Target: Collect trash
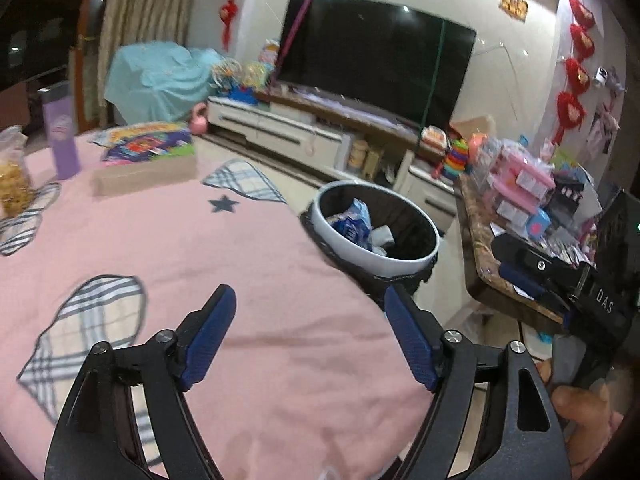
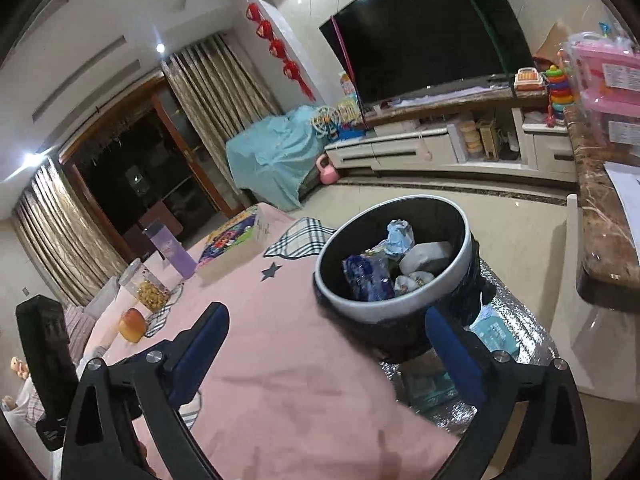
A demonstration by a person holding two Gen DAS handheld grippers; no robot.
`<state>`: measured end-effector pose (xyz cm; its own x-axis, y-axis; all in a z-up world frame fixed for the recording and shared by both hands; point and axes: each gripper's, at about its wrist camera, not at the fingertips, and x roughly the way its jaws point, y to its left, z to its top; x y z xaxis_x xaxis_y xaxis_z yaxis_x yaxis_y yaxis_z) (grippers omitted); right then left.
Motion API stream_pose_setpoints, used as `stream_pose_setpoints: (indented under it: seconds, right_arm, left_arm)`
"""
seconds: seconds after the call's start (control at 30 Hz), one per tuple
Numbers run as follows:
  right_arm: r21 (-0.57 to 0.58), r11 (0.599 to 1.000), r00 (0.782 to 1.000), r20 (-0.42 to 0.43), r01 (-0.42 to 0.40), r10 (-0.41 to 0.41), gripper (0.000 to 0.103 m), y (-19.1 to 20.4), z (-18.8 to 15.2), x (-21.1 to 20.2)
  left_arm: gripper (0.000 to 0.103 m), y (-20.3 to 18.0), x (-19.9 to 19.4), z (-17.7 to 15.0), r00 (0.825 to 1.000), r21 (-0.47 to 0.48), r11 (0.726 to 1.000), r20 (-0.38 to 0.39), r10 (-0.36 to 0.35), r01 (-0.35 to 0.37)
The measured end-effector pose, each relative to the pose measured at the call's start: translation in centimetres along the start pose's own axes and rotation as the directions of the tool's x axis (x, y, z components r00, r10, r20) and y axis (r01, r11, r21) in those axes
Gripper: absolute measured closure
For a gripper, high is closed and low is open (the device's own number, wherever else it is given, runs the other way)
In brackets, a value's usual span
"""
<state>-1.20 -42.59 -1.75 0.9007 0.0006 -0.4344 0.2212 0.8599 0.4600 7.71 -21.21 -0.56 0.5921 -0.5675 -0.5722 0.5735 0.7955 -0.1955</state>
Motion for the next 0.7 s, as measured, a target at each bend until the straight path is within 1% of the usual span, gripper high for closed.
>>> stream_pose_setpoints:
  seconds: [0.1,0.17,0.2,0.23,0.27,0.3,0.33,0.37,0.4,0.53,0.7]
  right_arm:
    - [-0.032,0.999,1.0,0.028,0.0,0.001,0.003,1.4,0.1,-1.4]
    - [-0.075,0.997,0.997,0.081,0.013,-0.007,0.003,2.8,0.5,-3.0]
    - [-0.098,0.995,0.993,0.119,0.02,-0.008,0.003,3.4,0.5,-3.9]
    - [-0.129,0.991,0.984,0.175,0.041,-0.018,0.0,4.2,0.3,-4.9]
    - [-0.155,0.986,0.973,0.23,0.069,-0.032,0.0,4.9,0.1,-5.9]
    - [-0.177,0.979,0.956,0.29,0.103,-0.048,0.0,5.5,-0.4,-6.8]
    - [-0.196,0.971,0.941,0.331,0.135,-0.064,0.0,6.0,-1.0,-7.4]
    - [-0.21,0.965,0.935,0.347,0.157,-0.077,0.0,6.3,-1.5,-7.6]
    - [-0.223,0.96,0.932,0.354,0.169,-0.081,0.0,6.5,-2.0,-7.5]
    - [-0.257,0.946,0.927,0.361,0.198,-0.096,0.0,6.9,-3.6,-7.0]
    - [-0.268,0.934,0.917,0.38,0.234,-0.121,0.0,7.1,-4.8,-7.2]
  left_arm:
    - [0.023,0.3,-2.7,-0.4,0.998,0.003,1.0,0.065,0.022,-0.023]
    - [0.022,0.4,-4.4,-0.4,0.993,0.005,0.999,0.111,0.04,-0.041]
    - [0.017,0.3,-5.7,-0.5,0.986,0.004,0.998,0.155,0.058,-0.059]
    - [0.012,0.2,-6.5,-0.6,0.98,0.003,0.997,0.186,0.074,-0.076]
    - [0.001,0.0,-7.5,-0.8,0.969,0.001,0.995,0.226,0.1,-0.103]
    - [0.0,-0.2,-8.4,-1.1,0.956,0.001,0.992,0.265,0.125,-0.13]
    - [0.0,-0.3,-9.1,-1.5,0.946,0.004,0.989,0.292,0.143,-0.151]
    - [0.0,-0.6,-9.6,-2.0,0.936,0.015,0.985,0.314,0.157,-0.17]
    - [0.0,-0.7,-9.9,-2.3,0.932,0.023,0.983,0.323,0.163,-0.181]
    - [0.0,-1.3,-10.7,-3.7,0.901,0.047,0.966,0.373,0.22,-0.256]
    - [0.0,-1.1,-10.8,-4.5,0.882,0.035,0.954,0.393,0.261,-0.298]
